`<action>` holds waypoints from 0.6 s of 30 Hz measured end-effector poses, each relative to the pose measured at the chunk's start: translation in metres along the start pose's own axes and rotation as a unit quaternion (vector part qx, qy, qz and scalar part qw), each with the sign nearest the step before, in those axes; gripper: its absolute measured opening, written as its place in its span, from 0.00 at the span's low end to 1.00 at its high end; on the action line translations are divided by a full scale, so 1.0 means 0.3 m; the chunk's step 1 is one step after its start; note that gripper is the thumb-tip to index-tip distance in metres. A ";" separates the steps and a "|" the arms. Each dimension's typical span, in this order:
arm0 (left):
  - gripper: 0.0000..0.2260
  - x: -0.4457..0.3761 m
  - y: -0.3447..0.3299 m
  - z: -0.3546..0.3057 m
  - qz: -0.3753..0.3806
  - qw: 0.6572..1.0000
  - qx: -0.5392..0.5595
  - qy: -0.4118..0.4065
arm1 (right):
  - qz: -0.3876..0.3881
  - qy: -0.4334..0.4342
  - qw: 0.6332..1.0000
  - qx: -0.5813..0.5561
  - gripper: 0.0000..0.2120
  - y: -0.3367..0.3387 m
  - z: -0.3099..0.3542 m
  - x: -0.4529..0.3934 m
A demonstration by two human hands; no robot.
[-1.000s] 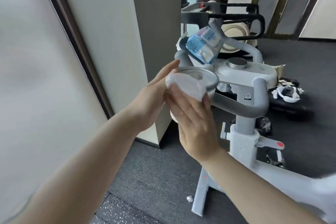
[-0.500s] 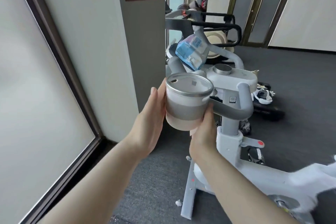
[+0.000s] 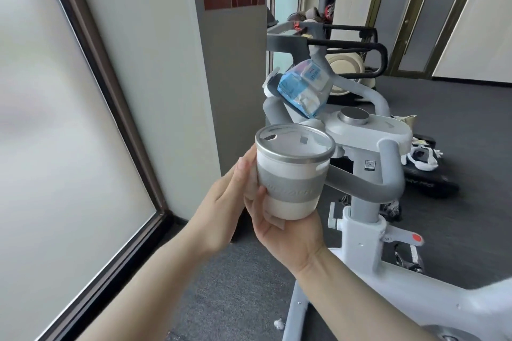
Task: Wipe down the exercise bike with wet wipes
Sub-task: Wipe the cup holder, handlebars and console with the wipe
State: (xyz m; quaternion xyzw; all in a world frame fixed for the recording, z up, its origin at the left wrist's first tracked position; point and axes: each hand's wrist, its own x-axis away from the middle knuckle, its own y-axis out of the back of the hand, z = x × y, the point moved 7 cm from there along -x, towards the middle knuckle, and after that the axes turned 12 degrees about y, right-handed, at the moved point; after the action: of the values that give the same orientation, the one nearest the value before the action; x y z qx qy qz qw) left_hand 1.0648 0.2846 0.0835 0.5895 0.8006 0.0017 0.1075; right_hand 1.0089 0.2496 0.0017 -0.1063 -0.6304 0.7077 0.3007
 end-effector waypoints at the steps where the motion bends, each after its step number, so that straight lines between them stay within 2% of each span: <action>1: 0.27 0.002 -0.015 0.012 0.026 0.999 0.018 0.018 | -0.011 0.009 1.000 -0.006 0.25 0.024 0.018 0.003; 6: 0.25 0.023 -0.005 0.055 0.080 0.990 0.076 0.091 | -0.006 0.082 0.997 0.001 0.23 0.058 0.056 0.111; 8: 0.21 0.006 0.008 0.062 0.117 0.986 0.088 0.079 | -0.047 0.129 0.988 0.063 0.19 0.062 0.044 0.139; 10: 0.18 -0.024 0.029 0.059 0.150 0.982 0.090 0.074 | -0.146 0.240 0.946 0.160 0.11 0.089 0.066 0.173; 12: 0.17 -0.046 0.040 0.041 0.184 0.978 0.071 0.065 | -0.249 0.404 0.850 0.230 0.10 0.095 0.116 0.252; 14: 0.17 -0.076 0.039 0.030 0.215 0.973 0.056 0.056 | -0.299 0.552 0.728 0.274 0.13 0.029 0.151 0.343; 15: 0.18 -0.087 0.033 0.020 0.229 0.971 0.050 0.048 | -0.292 0.609 0.670 0.309 0.15 -0.020 0.154 0.369; 17: 0.19 -0.113 0.030 0.021 0.242 0.968 0.049 0.046 | -0.219 0.661 0.564 0.445 0.15 -0.161 0.121 0.343; 18: 0.21 -0.122 0.032 0.030 0.246 0.966 0.059 0.053 | -0.193 0.670 0.491 0.523 0.16 -0.210 0.081 0.310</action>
State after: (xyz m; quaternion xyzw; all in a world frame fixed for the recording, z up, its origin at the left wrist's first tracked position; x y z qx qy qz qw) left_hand 1.0859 0.2518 0.0822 0.7729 0.6339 0.0116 0.0264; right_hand 0.9403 0.2832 0.0877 -0.2471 0.2418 0.5481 0.7617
